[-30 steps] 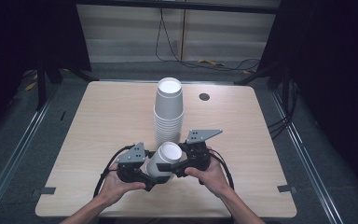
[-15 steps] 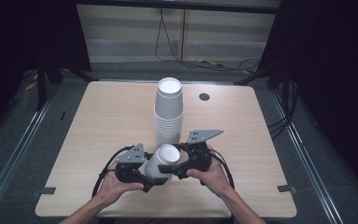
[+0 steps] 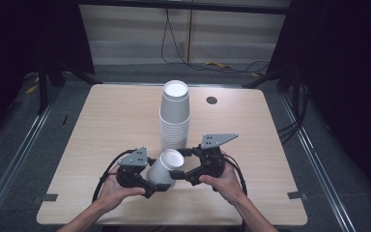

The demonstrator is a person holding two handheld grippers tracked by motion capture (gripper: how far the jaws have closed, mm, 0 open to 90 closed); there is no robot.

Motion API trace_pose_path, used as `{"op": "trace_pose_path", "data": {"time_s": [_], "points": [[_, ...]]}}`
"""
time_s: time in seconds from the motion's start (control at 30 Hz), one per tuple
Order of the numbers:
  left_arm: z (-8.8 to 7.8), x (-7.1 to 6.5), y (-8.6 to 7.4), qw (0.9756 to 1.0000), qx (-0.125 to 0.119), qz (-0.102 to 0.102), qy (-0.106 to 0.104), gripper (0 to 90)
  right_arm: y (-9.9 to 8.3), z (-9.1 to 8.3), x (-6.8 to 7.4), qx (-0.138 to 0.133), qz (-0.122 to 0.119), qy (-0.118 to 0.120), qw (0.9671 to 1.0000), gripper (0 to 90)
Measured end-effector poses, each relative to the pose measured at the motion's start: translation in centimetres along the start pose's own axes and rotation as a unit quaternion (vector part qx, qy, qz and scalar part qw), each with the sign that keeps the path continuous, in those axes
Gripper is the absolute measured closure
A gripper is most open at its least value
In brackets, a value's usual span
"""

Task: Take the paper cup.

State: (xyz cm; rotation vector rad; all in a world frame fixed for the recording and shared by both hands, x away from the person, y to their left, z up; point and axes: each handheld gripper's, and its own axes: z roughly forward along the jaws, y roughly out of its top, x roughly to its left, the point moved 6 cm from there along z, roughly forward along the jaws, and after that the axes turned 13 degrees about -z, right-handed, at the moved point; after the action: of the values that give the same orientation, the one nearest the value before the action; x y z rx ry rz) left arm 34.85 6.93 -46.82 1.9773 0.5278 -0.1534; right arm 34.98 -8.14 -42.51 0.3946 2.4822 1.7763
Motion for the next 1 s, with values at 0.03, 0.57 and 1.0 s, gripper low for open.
{"op": "trace_pose_path", "data": {"time_s": [0.03,0.57,1.0], "points": [[-0.2,0.1,0.1,1.0,0.001,0.0,0.004,16.3,0.0,0.0,0.0,0.002,0.0,-0.001,1.0,13.8],[-0.9,0.5,0.2,0.999,0.036,0.016,0.022,16.8,-1.7,-1.4,-0.3,0.065,-0.008,-0.016,0.9977,14.4],[-1.0,1.7,-0.3,0.9934,0.093,0.021,0.065,17.0,-2.8,-0.7,-1.1,0.153,-0.044,-0.015,0.9871,14.5]]}}
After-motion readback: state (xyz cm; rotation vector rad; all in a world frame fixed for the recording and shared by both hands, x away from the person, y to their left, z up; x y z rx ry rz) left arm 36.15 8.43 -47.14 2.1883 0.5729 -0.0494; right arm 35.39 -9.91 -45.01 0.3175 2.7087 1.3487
